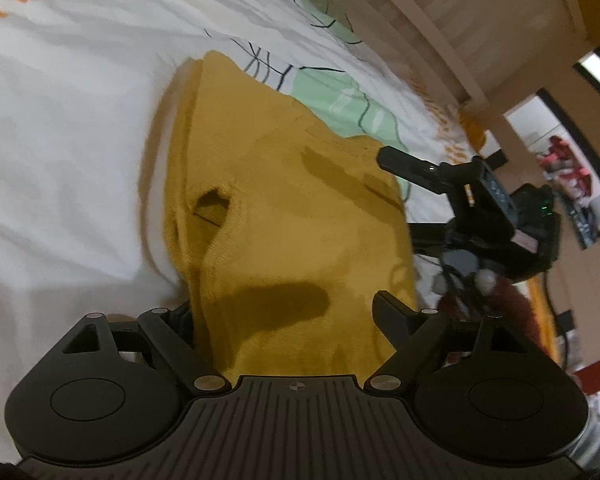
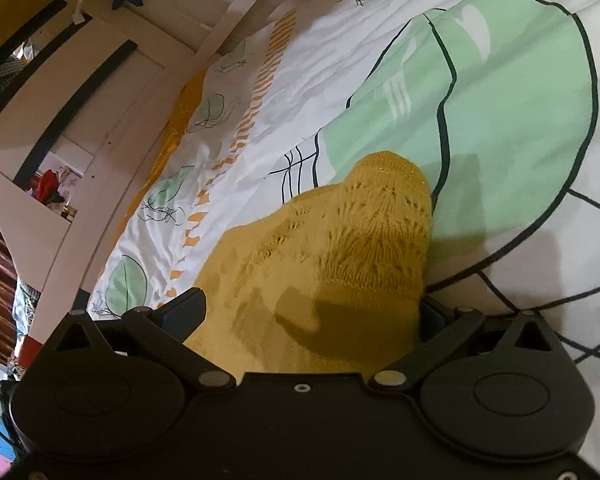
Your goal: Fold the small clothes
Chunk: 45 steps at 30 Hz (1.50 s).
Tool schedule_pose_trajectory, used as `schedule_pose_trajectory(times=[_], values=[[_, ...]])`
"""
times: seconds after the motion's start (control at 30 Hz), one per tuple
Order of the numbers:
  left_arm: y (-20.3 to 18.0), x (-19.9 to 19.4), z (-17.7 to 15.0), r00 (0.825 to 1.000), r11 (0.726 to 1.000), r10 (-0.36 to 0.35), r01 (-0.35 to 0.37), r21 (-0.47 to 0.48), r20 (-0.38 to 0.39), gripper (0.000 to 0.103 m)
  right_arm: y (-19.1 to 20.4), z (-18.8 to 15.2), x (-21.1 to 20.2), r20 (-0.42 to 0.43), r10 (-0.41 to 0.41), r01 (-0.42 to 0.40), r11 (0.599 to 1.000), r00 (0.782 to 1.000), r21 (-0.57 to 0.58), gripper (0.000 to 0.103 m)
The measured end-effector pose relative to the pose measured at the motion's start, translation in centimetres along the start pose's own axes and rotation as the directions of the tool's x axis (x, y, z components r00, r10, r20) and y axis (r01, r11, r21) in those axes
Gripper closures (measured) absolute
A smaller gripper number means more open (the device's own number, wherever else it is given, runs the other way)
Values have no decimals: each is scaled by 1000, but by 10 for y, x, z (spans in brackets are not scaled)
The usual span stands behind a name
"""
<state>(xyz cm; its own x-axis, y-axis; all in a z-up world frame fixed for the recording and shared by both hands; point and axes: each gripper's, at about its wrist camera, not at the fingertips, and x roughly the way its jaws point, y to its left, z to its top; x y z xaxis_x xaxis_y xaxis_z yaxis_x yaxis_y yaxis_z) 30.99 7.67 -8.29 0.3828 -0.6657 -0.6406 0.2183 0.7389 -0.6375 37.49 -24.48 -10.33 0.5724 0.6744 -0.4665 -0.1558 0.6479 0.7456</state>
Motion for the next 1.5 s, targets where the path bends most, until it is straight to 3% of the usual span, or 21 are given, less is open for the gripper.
schedule_pose_trajectory(times=[0.13, 0.2, 0.27, 0.3, 0.33, 0.37, 0.43, 0.57, 0.73, 1.1, 1.2, 1.3, 1.4, 1.43, 1.5], values=[[-3, 2, -1, 1000, 1000, -5, 5, 8, -9, 23, -1, -5, -5, 6, 27, -26, 999, 1000, -44, 0], [-3, 2, -1, 1000, 1000, -14, 14, 3, -5, 37, 0, -8, -6, 13, 32, -31, 998, 999, -63, 0], [2, 4, 0, 1000, 1000, 2, -2, -18, -4, 72, 3, -8, -6, 16, 28, -27, 997, 999, -74, 0], [7, 5, 0, 1000, 999, 12, -12, -38, -5, 78, 5, -8, -6, 13, 17, -16, 996, 1000, -83, 8], [13, 6, 2, 1000, 998, -1, 0, -70, -10, 80, 6, -7, -4, -4, -7, 7, 997, 1000, -79, 40], [18, 5, 3, 1000, 994, -26, 24, -105, -12, 83, 6, -6, -3, -24, -47, 45, 997, 999, -64, 59], [23, 3, 5, 998, 987, -62, 59, -150, -10, 85, 6, -6, -7, -25, -57, 56, 998, 998, -29, 59], [15, -5, 2, 994, 983, -109, 106, -151, -8, 88, 19, -12, -27, 11, -72, 72, 997, 997, 0, 61], [4, -21, -19, 984, 964, -178, 169, -204, -26, 88, 38, -36, -64, 24, -85, 84, 996, 996, 22, 63], [-47, -57, -116, 959, 957, -256, 234, -169, -121, 88, 71, -133, -151, -31, -140, 141, 988, 990, 57, 63], [-53, -57, -135, 969, 973, -206, 189, -130, -136, 88, 70, -148, -162, -13, -198, 198, 980, 980, 31, 59], [-47, -56, -146, 988, 993, -79, 66, -100, -130, 88, 62, -158, -172, 46, -302, 302, 953, 952, 3, 57], [-33, -59, -157, 992, 995, 50, -60, -81, -119, 82, 52, -161, -181, 104, -350, 349, 937, 931, 22, 52], [-31, -62, -160, 993, 995, 49, -58, -87, -106, 82, 50, -162, -183, 122, -367, 367, 930, 922, 28, 46], [-32, -67, -162, 994, 993, 62, -70, -92, -88, 81, 48, -162, -188, 152, -399, 399, 916, 905, 29, 44]])
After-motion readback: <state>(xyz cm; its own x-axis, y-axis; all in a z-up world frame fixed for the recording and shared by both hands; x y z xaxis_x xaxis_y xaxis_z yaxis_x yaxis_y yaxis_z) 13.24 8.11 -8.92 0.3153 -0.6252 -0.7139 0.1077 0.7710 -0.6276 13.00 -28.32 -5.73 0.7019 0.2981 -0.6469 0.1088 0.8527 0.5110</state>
